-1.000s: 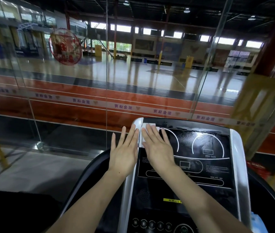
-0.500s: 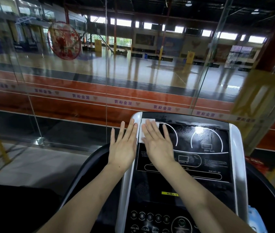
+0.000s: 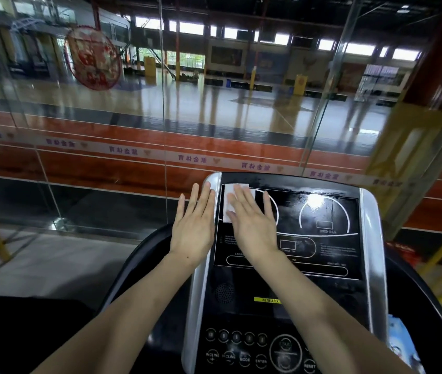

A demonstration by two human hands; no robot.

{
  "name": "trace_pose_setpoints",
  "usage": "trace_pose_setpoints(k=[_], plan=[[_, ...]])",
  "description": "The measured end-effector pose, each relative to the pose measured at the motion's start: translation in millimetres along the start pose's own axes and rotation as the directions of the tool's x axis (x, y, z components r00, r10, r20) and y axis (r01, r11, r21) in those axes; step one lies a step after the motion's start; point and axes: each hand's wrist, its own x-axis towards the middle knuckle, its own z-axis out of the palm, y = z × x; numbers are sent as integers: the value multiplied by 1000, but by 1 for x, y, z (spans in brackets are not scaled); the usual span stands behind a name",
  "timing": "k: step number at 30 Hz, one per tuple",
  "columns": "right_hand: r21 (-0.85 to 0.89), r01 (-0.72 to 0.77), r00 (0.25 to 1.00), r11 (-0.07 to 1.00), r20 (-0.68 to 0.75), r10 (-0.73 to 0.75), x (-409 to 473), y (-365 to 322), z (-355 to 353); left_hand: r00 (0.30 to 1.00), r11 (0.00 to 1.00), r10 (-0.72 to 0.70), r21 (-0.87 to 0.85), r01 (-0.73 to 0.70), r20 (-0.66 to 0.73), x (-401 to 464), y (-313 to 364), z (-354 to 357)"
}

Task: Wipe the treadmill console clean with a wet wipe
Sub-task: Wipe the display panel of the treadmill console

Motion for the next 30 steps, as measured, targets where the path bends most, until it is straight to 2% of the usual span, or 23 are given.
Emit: trace_pose_setpoints(k=[3,7,10,14,16,18,22,25,27,30], plan=[[-1,-84,995,996,46,84,-16,31,-3,1000,999,10,-45,-10,-11,3,4,-7],[-66,-211,977,975,27,213,-41,72,-4,1000,997,15,-71,-17,-22,8,6,-2],[-69,-222,975,973,5,223,-34,58,-2,999,996,0,-94,-4,-48,7,8,6],[-49,-82,996,995,34,84,-14,-1,10,998,999,16,-47,-19,-68,6,7,10],[-55,-51,998,997,38,53,-12,-4,11,998,999,29,-35,-31,-59,6,5,10],[-74,-74,997,995,32,76,-22,20,5,998,999,37,-33,-39,-56,6,4,9],[-123,-218,974,968,31,223,-55,85,-15,997,998,35,-46,-38,-64,5,4,11],[-99,-266,963,959,22,270,-49,82,-16,998,998,24,-56,-28,-63,6,5,11],[-78,-220,975,972,-2,221,-32,54,-10,998,998,16,-52,-19,-59,6,6,11],[-55,-74,997,996,15,75,-10,3,8,998,999,18,-38,-20,-59,6,5,11]])
